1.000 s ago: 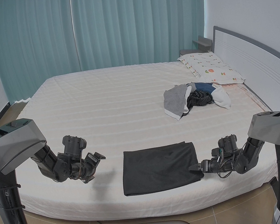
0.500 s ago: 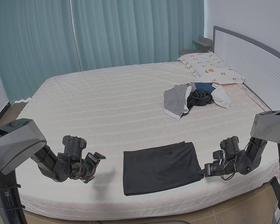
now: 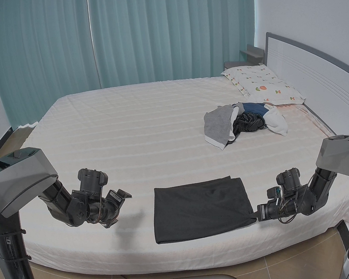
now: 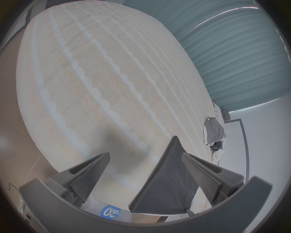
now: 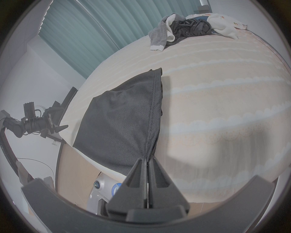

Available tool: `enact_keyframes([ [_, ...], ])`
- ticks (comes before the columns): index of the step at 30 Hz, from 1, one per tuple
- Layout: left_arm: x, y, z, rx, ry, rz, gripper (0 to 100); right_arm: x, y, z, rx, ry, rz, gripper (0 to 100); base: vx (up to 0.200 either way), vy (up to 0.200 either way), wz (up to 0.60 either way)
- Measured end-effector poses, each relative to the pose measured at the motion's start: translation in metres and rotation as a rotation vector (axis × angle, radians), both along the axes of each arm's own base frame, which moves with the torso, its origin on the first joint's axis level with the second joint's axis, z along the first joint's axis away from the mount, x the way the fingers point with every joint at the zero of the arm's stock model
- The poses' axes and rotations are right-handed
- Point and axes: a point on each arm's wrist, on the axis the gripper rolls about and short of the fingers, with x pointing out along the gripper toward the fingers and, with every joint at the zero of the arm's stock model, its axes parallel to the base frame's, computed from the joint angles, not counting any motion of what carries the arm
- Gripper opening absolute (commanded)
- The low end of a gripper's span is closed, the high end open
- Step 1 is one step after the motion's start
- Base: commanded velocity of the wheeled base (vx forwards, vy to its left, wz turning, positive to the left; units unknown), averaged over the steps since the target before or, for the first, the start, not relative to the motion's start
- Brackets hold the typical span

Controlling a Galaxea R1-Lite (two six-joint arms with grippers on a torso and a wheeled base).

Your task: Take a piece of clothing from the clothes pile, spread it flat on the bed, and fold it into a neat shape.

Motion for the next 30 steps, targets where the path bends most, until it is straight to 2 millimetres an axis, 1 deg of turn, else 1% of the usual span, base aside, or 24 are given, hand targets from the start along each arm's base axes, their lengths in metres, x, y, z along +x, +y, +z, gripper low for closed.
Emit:
enact_keyframes([
  [5, 0.0, 0.0, 0.0, 0.0, 0.0, 0.0, 100, 0.0, 0.0, -0.001, -0.008, -0.005, 0.009, 100, 0.0, 0.0, 0.0],
  [9, 0.0, 0.0, 0.0, -0.001, -0.001, 0.0, 100, 0.003, 0.0, 0.004, 0.003, -0.023, 0.002, 100, 0.0, 0.0, 0.0],
  [13, 0.001, 0.0, 0.001, -0.002, -0.004, 0.001, 100, 0.009, 0.001, 0.011, 0.042, -0.033, -0.041, 100, 0.0, 0.0, 0.0],
  [16, 0.002, 0.0, 0.001, -0.003, -0.006, 0.002, 100, 0.017, 0.001, 0.018, 0.102, -0.026, -0.11, 100, 0.0, 0.0, 0.0],
  [21, 0.004, -0.001, 0.002, -0.007, -0.012, 0.004, 100, 0.04, 0.001, 0.032, 0.247, -0.017, -0.268, 100, 0.0, -0.2, 0.0],
  [25, 0.007, -0.001, 0.003, -0.011, -0.02, 0.005, 100, 0.061, -0.005, 0.042, 0.345, -0.028, -0.364, 100, 0.0, -0.2, 0.0],
  [30, 0.008, -0.002, 0.004, -0.012, -0.024, 0.004, 100, 0.074, -0.009, 0.041, 0.382, -0.037, -0.403, 100, 0.0, -0.2, 0.0],
])
